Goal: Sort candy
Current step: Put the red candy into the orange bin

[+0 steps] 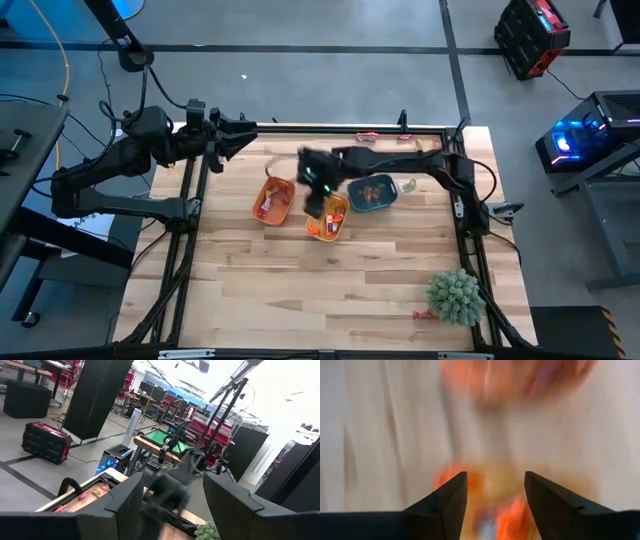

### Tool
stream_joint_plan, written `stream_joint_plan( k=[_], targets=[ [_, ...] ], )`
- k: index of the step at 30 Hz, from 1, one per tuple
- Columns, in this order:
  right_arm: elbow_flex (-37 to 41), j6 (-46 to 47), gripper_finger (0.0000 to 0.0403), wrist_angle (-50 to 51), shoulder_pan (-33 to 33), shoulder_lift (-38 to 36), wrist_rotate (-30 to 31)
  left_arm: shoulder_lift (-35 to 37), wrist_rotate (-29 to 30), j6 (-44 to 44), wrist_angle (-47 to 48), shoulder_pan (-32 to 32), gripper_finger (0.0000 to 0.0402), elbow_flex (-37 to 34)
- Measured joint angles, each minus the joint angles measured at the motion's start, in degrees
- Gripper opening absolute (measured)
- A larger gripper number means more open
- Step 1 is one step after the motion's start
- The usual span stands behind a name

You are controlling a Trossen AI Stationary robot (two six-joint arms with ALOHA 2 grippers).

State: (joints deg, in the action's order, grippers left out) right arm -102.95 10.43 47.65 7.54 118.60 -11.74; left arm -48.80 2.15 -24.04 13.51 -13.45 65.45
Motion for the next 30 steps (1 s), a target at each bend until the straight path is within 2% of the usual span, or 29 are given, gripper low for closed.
stream_joint_plan(
  k=[6,10,13,17,21,26,30],
  targets=[
    [9.73,-3.10,0.0192,17.80,-8.25,-4.82,-2.88,0.00,0.00,0.60,-0.06,0.00,0.0197,0.00],
    [21.21,-1.43,0.0192,21.00,-16.03,-10.06,-7.79,0.00,0.01,0.60,-0.06,0.00,0.0197,0.00],
    [29.22,4.34,0.0192,20.04,-21.71,-14.38,-10.74,0.00,0.00,0.57,-0.06,0.00,0.0197,0.00],
    [35.50,14.11,0.0192,15.16,-29.31,-17.04,-15.90,0.00,0.00,0.62,-0.06,0.00,0.0197,0.00],
    [36.92,19.33,0.0192,9.99,-36.37,-16.40,-19.04,0.00,0.00,0.64,-0.06,0.00,0.0197,0.00],
    [37.45,24.80,0.0192,1.64,-42.05,-13.38,-23.98,0.00,0.00,0.68,-0.07,-0.02,0.0197,-0.02],
    [37.45,25.62,0.0192,-1.53,-44.89,-10.01,-23.31,-0.02,0.00,0.68,-0.06,-0.02,0.0197,-0.02]
  ],
)
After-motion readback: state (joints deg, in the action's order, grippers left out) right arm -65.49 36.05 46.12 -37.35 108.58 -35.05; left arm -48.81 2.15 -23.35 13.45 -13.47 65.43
